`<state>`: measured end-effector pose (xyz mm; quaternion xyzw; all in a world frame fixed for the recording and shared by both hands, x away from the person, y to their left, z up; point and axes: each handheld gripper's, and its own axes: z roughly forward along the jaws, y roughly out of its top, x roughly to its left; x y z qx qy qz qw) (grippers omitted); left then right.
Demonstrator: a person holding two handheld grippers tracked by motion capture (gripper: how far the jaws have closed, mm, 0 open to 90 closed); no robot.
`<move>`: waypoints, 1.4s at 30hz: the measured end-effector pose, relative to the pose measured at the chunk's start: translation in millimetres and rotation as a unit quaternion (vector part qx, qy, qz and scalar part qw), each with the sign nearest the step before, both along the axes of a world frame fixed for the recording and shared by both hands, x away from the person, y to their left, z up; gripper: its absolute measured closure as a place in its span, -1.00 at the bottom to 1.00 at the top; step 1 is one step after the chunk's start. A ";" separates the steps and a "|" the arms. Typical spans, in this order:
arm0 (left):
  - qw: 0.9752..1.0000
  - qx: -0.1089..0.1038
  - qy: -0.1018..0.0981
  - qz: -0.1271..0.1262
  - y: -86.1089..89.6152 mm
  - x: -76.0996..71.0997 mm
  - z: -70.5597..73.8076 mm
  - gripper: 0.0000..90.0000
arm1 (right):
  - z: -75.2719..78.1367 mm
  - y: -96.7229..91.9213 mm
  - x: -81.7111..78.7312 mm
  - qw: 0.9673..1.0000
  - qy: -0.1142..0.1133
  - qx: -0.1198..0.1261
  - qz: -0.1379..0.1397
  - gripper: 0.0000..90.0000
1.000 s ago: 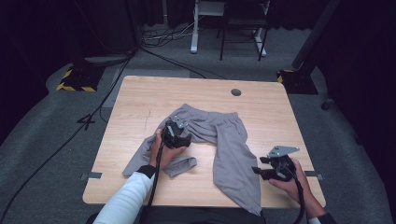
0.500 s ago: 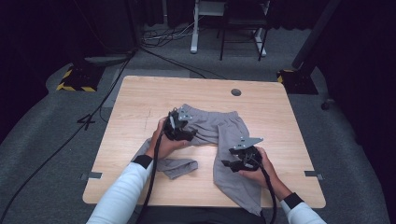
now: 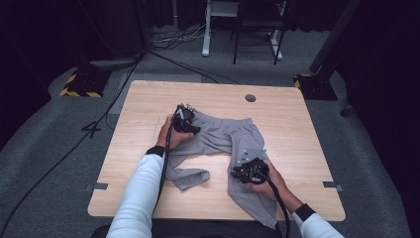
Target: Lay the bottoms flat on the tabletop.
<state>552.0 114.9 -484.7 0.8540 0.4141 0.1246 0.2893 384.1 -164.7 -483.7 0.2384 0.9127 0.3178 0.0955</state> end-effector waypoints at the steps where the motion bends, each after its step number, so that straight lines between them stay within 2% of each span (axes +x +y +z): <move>1: 1.000 0.002 -0.001 0.008 1.5 1.0 0.2 0.17 | 0.5 -0.6 -0.8 1.000 0.000 -0.004 0.001 0.88; 3: 0.999 0.011 -0.001 0.041 8.6 3.9 1.1 0.18 | 1.2 -1.4 -3.6 1.000 0.003 -0.007 0.008 0.93; 6: 0.996 0.024 -0.009 0.080 23.7 5.8 1.4 0.18 | 2.2 -3.2 -13.6 0.999 0.014 -0.009 0.039 0.93; 10: 0.989 0.039 -0.013 0.141 53.2 7.5 2.0 0.18 | 4.5 -3.6 -35.1 0.996 0.028 -0.012 0.087 0.93; 13: 0.984 0.046 -0.014 0.173 74.0 6.6 2.3 0.16 | 7.8 -6.9 -53.6 0.991 0.041 -0.011 0.131 0.93; 17: 0.977 0.062 -0.009 0.203 91.9 5.3 4.1 0.11 | 10.0 -15.4 -73.1 0.984 0.070 -0.010 0.166 0.92; 19: 0.977 0.070 0.001 0.203 100.1 4.7 6.0 0.07 | 9.2 -18.7 -82.2 0.981 0.082 -0.015 0.177 0.91; 22: 0.976 0.087 0.001 0.201 104.2 2.2 7.6 0.04 | 9.2 -21.4 -94.6 0.974 0.096 -0.020 0.206 0.84; 23: 0.978 0.085 -0.002 0.192 103.4 0.4 8.1 0.01 | 9.7 -21.6 -97.6 0.973 0.095 -0.024 0.211 0.69; 24: 0.982 0.073 -0.008 0.173 100.9 -2.3 8.5 -0.02 | 11.6 -22.5 -98.2 0.974 0.085 -0.029 0.206 0.49; 25: 0.987 0.057 -0.011 0.148 96.7 -5.7 9.0 -0.03 | 13.8 -24.8 -95.7 0.979 0.072 -0.027 0.190 0.51; 26: 0.990 0.049 -0.015 0.133 92.0 -8.6 9.1 -0.04 | 16.6 -28.3 -91.4 0.983 0.063 -0.019 0.172 0.46; 27: 0.992 0.047 -0.023 0.114 85.0 -12.5 9.1 -0.06 | 18.8 -31.5 -86.6 0.986 0.055 -0.011 0.155 0.30; 28: 0.995 0.031 -0.029 0.087 75.4 -18.1 8.9 -0.09 | 20.8 -35.3 -78.6 0.992 0.039 -0.001 0.120 0.19; 29: 0.998 0.020 -0.029 0.060 67.2 -22.4 8.7 -0.09 | 22.0 -41.2 -67.2 0.997 0.030 0.011 0.076 0.21; 31: 0.999 0.021 -0.032 0.017 47.9 -30.9 6.3 -0.12 | 20.0 -49.4 -49.2 0.999 0.017 0.025 0.017 0.06; 32: 0.999 0.024 -0.031 -0.001 38.4 -33.9 4.4 -0.12 | 18.1 -51.8 -39.8 0.999 0.015 0.027 -0.008 0.07; 34: 0.999 0.030 -0.028 -0.027 21.9 -37.9 0.8 -0.12 | 13.9 -52.6 -24.5 0.999 -0.003 0.023 -0.024 0.06; 35: 0.999 0.026 -0.023 -0.033 17.0 -38.4 -0.7 -0.12 | 11.4 -51.7 -17.4 0.999 -0.006 0.026 -0.037 0.05; 36: 0.999 0.010 -0.021 -0.036 10.3 -39.4 -2.4 -0.09 | 9.2 -50.2 -12.1 0.999 -0.002 0.025 -0.040 0.05; 38: 0.999 -0.008 -0.017 -0.034 1.0 -39.1 -4.5 -0.08 | 3.9 -44.3 -1.4 0.999 -0.005 0.018 -0.042 0.04; 42: 0.999 -0.010 -0.022 -0.036 -17.2 -36.6 -5.4 -0.08 | -2.3 -37.1 8.7 0.999 0.001 0.011 -0.049 0.09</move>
